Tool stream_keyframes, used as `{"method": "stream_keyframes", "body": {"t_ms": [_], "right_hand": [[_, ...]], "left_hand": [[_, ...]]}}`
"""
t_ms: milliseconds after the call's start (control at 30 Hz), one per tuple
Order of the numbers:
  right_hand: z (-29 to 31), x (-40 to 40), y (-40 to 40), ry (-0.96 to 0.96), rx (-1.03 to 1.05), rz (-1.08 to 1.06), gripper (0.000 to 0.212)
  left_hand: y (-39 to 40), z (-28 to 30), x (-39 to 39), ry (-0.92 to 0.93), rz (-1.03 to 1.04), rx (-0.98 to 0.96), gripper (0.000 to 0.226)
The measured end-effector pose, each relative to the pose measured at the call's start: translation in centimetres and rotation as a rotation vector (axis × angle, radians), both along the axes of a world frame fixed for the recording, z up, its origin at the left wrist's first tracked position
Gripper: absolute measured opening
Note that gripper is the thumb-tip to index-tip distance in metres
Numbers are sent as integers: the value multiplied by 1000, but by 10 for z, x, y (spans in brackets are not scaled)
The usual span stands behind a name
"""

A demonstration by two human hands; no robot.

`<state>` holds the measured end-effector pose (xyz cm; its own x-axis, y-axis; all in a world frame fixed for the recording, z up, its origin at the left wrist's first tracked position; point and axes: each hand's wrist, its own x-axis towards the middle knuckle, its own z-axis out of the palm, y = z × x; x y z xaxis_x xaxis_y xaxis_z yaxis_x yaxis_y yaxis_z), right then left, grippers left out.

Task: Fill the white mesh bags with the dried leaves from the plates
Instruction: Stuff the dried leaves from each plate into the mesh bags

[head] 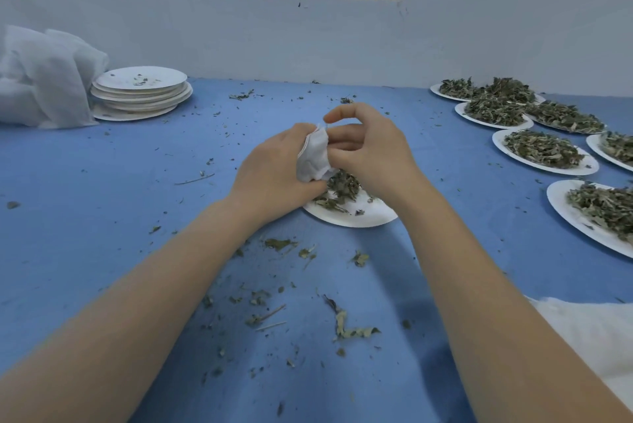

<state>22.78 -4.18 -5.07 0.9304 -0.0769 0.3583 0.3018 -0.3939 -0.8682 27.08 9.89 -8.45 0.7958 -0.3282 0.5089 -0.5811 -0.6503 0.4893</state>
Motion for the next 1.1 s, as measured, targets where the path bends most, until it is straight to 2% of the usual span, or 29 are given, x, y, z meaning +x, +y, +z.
{"method": "stream_keyframes", "body": {"t_ms": [100, 300, 367, 467, 533, 667, 733, 833, 933, 1033, 1100], "right_hand": [[-1, 0, -5, 40, 74, 60, 41], [-3, 0, -4, 69, 58, 90, 38], [-4, 0, -3, 36, 57, 51, 38], [-7, 2, -5, -17, -88, -76, 39], [-6, 2, -6, 39, -103, -96, 46], [-2, 1, -7, 242, 67, -21, 49], [1, 0, -5, 320, 258, 76, 45], [6, -1, -7, 332, 445, 153, 35], [6, -3, -14, 278, 362, 156, 27], [5, -6, -20, 201, 92, 54, 25], [4, -7, -19, 152, -10, 31, 22]], "left_hand": [[-3, -3, 4, 40, -17, -14, 65], [-4, -12, 6, 40, 11, -23, 58], [-2, -12, 5, 29, 24, -53, 53], [2, -11, 1, 17, 16, -137, 50], [2, -10, -1, 10, 9, -169, 49], [0, -7, -2, -15, 8, -230, 48], [1, -6, -3, -16, 4, -248, 47], [3, -6, -3, -8, 15, -241, 48], [5, -6, -3, -14, 8, -208, 49], [4, -5, -5, -22, -18, -157, 51], [3, -5, -5, -24, -22, -137, 52]]}}
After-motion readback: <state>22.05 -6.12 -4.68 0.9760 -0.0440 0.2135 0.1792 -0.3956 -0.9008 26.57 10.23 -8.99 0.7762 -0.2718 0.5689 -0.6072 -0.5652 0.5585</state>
